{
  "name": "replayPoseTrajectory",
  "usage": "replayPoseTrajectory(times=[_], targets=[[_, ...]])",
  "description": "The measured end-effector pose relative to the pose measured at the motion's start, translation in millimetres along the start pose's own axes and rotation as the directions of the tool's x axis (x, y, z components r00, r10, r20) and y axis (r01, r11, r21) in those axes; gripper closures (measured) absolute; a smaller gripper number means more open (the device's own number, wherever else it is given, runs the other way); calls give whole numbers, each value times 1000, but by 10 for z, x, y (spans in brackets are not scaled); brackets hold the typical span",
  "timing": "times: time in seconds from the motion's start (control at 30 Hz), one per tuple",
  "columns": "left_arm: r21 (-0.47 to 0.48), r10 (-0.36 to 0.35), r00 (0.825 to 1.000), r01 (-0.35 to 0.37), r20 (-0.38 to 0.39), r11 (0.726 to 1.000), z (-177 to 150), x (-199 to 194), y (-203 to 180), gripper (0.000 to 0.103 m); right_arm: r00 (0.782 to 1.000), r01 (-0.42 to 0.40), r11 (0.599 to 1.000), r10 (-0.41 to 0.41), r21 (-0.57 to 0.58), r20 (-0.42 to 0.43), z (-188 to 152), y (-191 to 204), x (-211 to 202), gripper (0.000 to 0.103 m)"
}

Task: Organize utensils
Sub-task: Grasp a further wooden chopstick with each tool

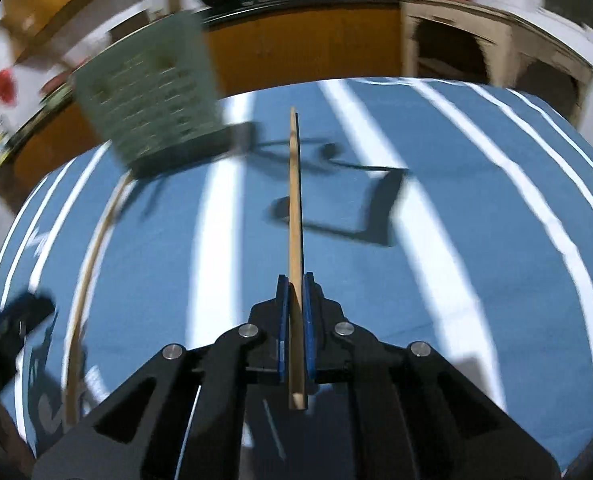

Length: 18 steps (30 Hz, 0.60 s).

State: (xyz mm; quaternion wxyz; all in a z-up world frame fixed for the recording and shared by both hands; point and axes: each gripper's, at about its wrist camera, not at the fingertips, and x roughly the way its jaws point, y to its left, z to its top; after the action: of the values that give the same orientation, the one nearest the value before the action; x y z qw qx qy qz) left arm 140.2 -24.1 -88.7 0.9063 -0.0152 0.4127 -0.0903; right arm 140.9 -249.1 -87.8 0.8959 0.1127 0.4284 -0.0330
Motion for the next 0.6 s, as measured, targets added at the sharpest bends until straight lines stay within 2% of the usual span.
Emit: replayPoseTrajectory(times=[0.1, 0.2, 0.33, 0.37, 0.43, 0.6], targets=[[25, 9, 1000, -9, -20, 1000, -39, 65, -82, 55, 1000, 8, 999, -8, 43, -3, 42, -160, 0, 95], [52, 34, 999, -32, -36, 998, -66, 125, -141, 62, 1000, 4, 999, -4, 38, 1, 44, -190, 3, 95], [81, 78, 996, -74, -40, 994, -83, 176, -184, 79, 1000, -6, 1000, 6, 22, 2, 35, -166, 7, 95], [85, 83, 996, -80, -38, 993, -81, 178, -188, 87, 1000, -11, 1000, 11, 14, 1, 37, -151, 12, 95], [79, 87, 995, -83, -39, 993, -59, 191, -164, 93, 1000, -22, 1000, 22, 1, -2, 35, -109, 17, 95], [33, 119, 992, -117, -47, 993, 91, 278, 64, 95, 999, -54, 998, 54, -36, -9, 32, -29, 28, 95]])
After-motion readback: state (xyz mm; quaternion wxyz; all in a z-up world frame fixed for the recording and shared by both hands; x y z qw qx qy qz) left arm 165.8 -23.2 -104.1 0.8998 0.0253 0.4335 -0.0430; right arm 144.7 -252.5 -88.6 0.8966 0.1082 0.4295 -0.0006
